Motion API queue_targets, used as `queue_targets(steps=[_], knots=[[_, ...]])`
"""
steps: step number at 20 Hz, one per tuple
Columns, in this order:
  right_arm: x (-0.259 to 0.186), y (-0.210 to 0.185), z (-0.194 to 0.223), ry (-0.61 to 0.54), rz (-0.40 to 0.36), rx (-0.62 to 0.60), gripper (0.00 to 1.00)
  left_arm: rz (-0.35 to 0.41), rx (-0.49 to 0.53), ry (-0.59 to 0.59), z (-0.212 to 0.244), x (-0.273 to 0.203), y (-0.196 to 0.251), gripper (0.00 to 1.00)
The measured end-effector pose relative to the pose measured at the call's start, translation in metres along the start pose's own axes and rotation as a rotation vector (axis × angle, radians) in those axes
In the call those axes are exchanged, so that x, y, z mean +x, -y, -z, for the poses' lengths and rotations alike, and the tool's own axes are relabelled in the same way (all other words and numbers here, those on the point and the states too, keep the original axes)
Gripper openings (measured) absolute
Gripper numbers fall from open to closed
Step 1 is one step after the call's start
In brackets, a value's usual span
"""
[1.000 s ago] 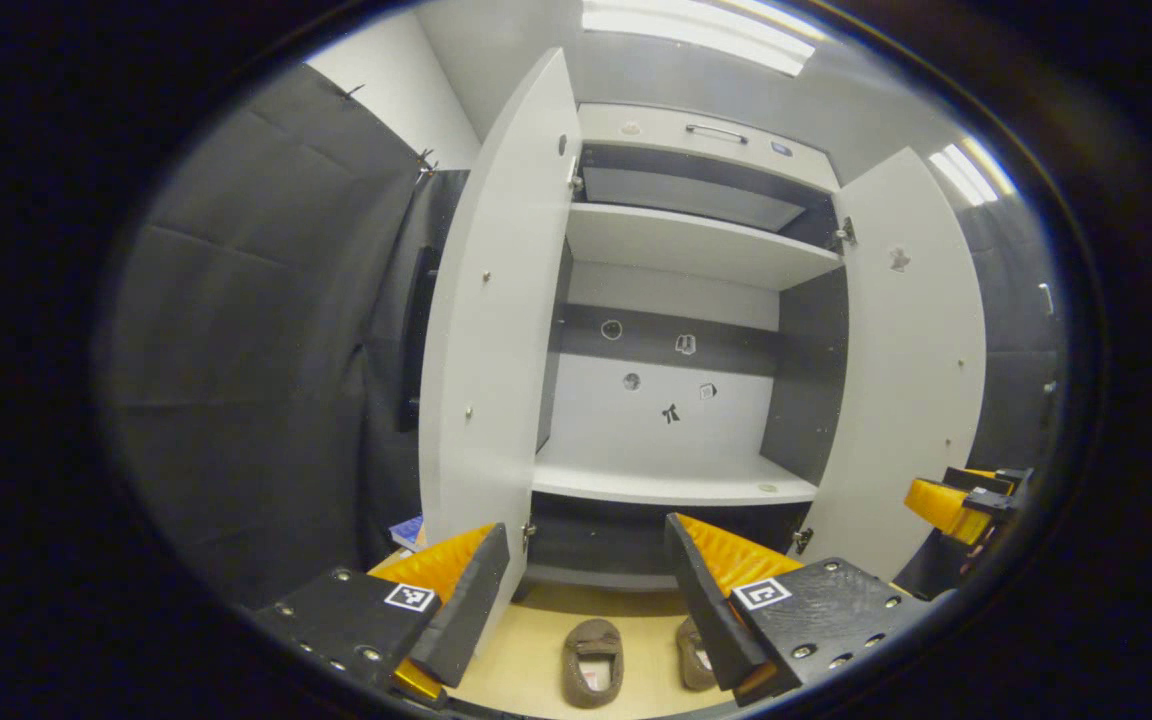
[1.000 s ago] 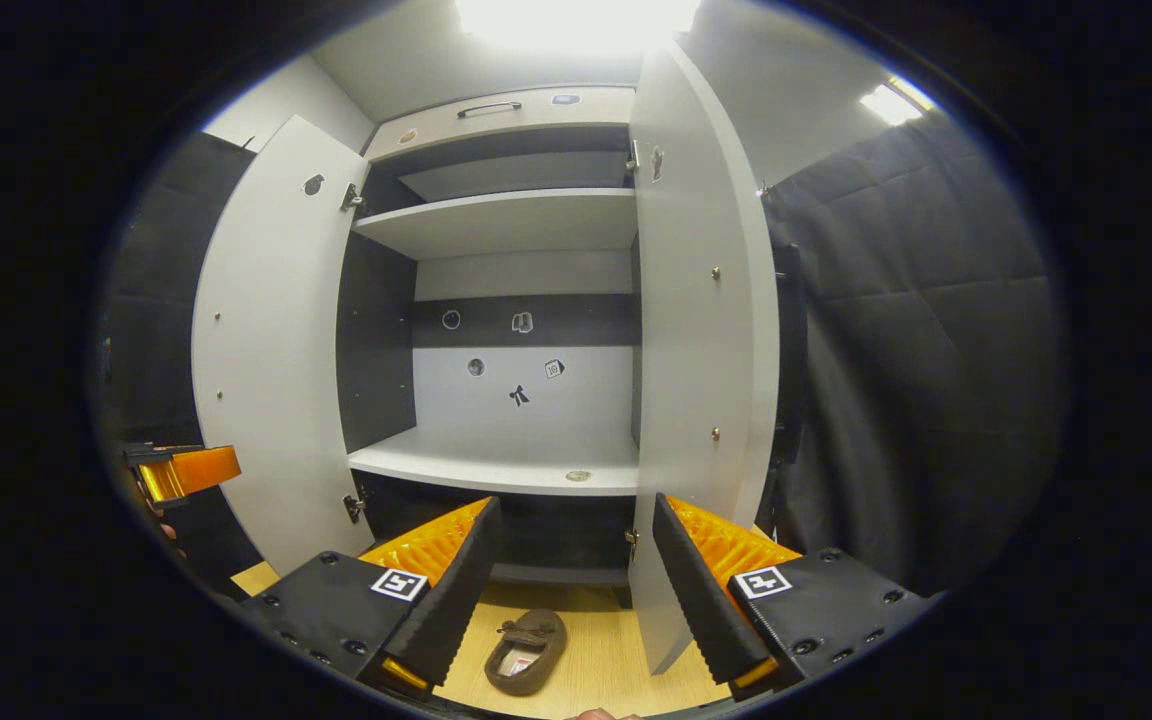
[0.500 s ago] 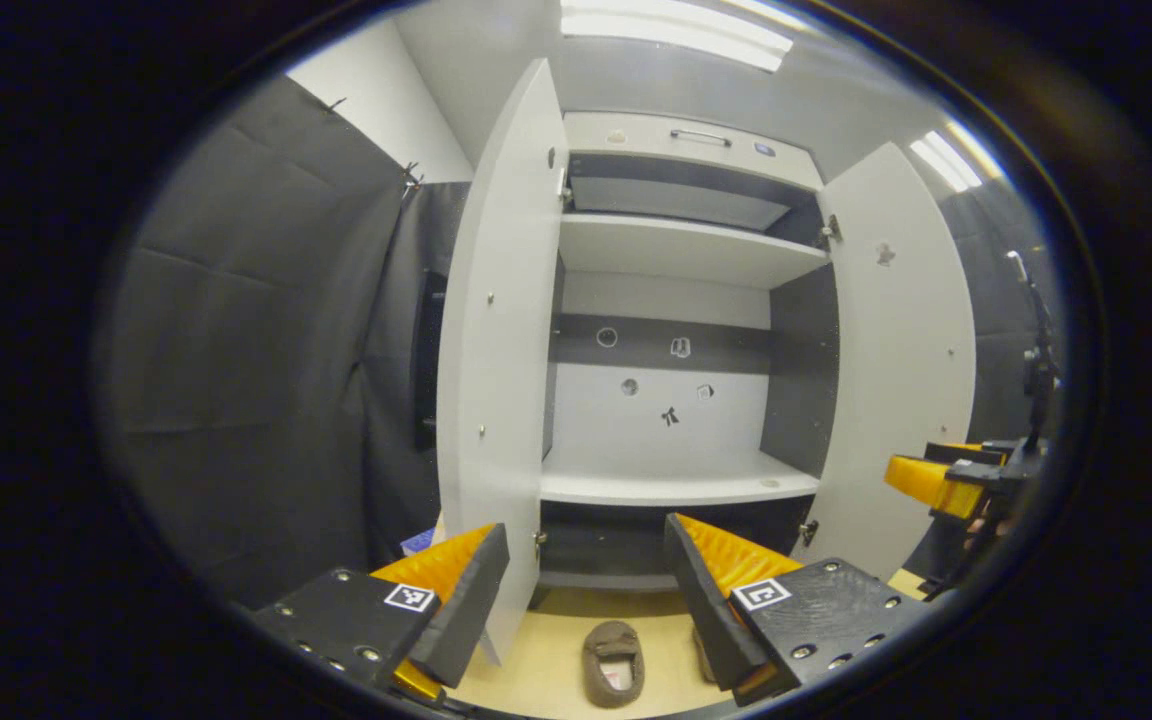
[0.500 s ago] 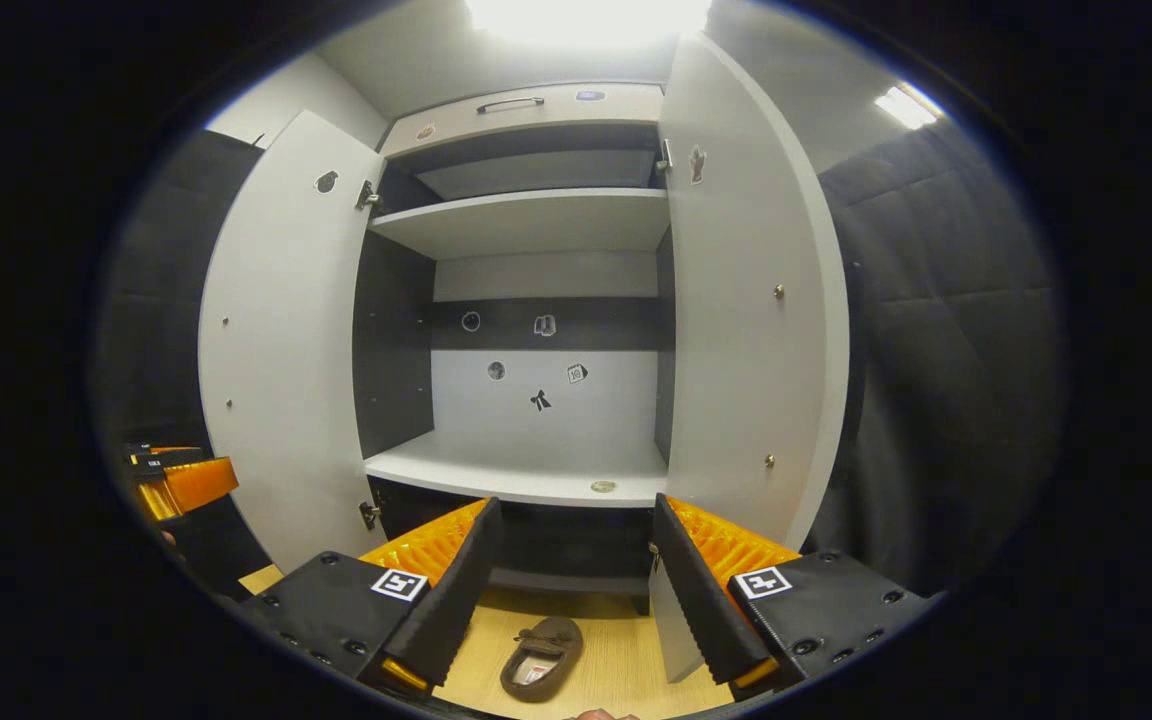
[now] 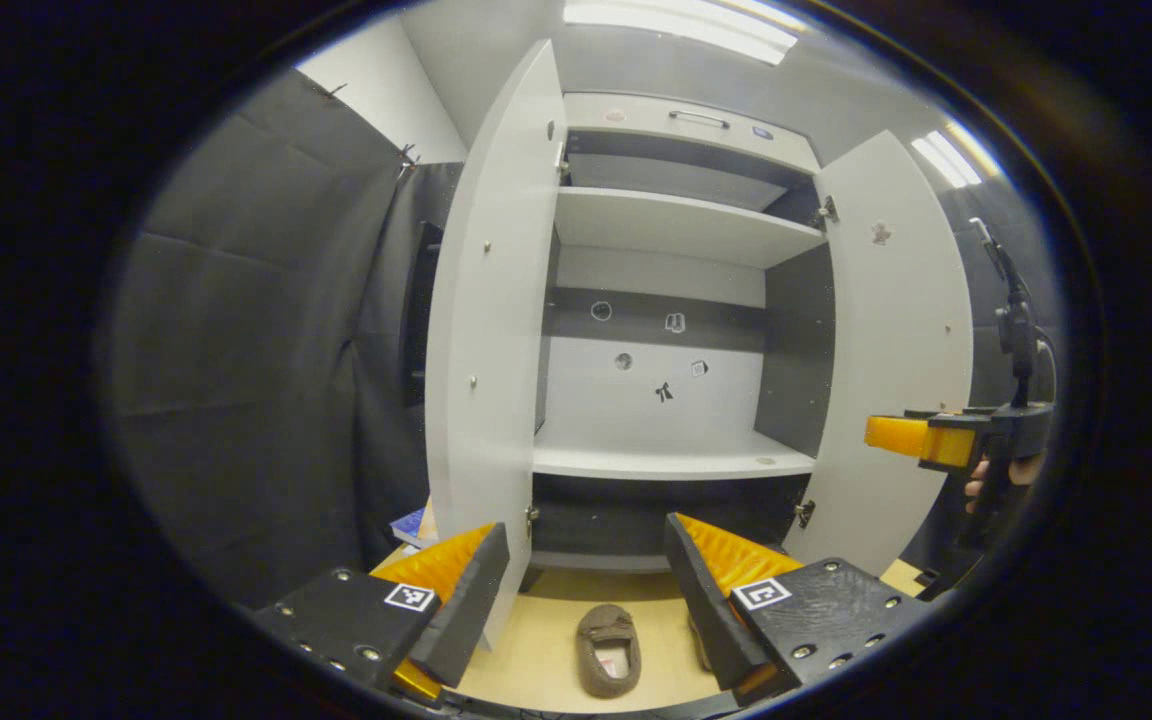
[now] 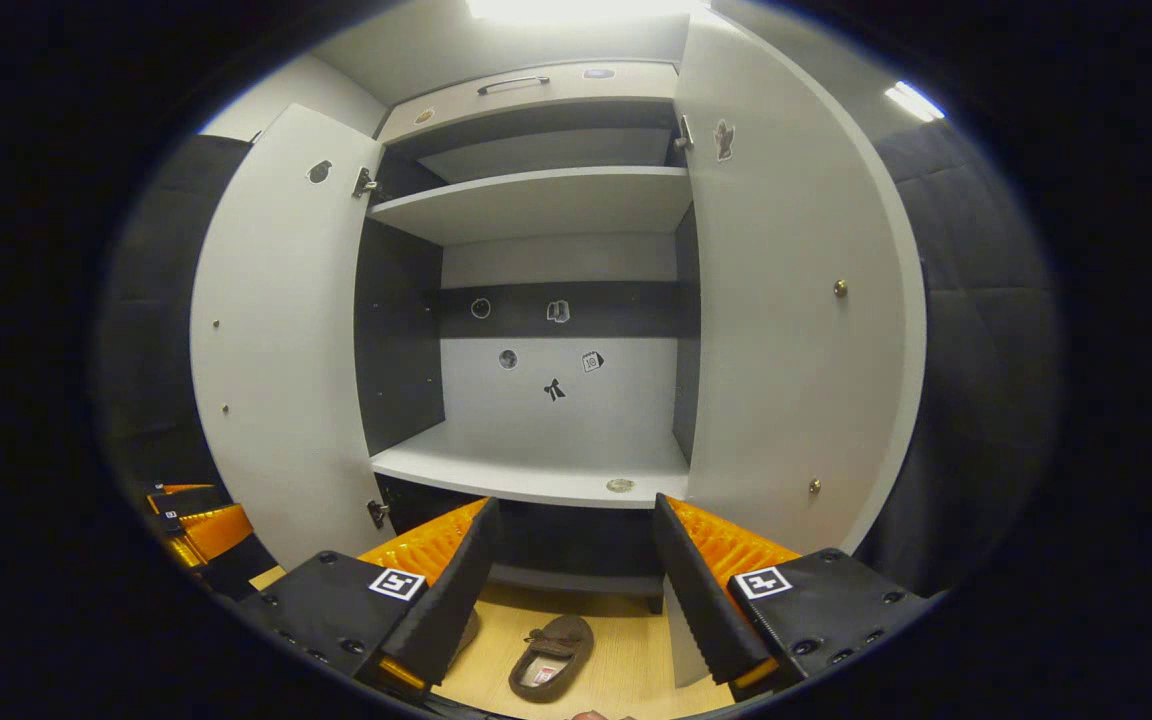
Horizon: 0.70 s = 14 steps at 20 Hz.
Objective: Grab one shoe with the right hand and put it into the shoe cabinet, grab the other shoe with the left hand and put it into the shoe cabinet; then close the right door with the right hand and the left door with the left hand.
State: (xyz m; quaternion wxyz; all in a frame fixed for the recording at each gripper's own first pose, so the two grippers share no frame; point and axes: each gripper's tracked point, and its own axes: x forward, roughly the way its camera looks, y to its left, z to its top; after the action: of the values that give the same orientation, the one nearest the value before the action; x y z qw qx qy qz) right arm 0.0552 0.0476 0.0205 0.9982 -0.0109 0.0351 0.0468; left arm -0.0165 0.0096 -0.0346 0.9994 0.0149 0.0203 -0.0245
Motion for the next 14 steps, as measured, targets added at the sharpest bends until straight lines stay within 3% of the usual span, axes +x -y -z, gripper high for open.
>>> queue_targets(steps=[7,8,9,10,13,14], knots=[[0.034,-0.043,0.041,-0.102,-0.104,0.012,0.94,0.023,0.02,-0.028,0.014,0.009,0.004,0.91],[0.039,-0.051,0.05,-0.12,-0.127,0.022,0.96,0.018,0.036,-0.034,0.019,0.011,0.003,0.85],[0.043,-0.056,0.062,-0.142,-0.144,0.028,0.96,0.018,0.047,-0.039,0.021,0.012,0.003,0.85],[0.047,-0.059,0.075,-0.169,-0.147,0.033,0.96,0.023,0.052,-0.044,0.024,0.012,0.005,0.98],[0.06,-0.062,0.118,-0.238,-0.129,0.023,0.96,0.053,0.038,-0.067,0.033,0.012,0.011,0.85],[0.063,-0.062,0.133,-0.257,-0.124,0.019,0.96,0.062,0.031,-0.08,0.039,0.013,0.013,0.98]])
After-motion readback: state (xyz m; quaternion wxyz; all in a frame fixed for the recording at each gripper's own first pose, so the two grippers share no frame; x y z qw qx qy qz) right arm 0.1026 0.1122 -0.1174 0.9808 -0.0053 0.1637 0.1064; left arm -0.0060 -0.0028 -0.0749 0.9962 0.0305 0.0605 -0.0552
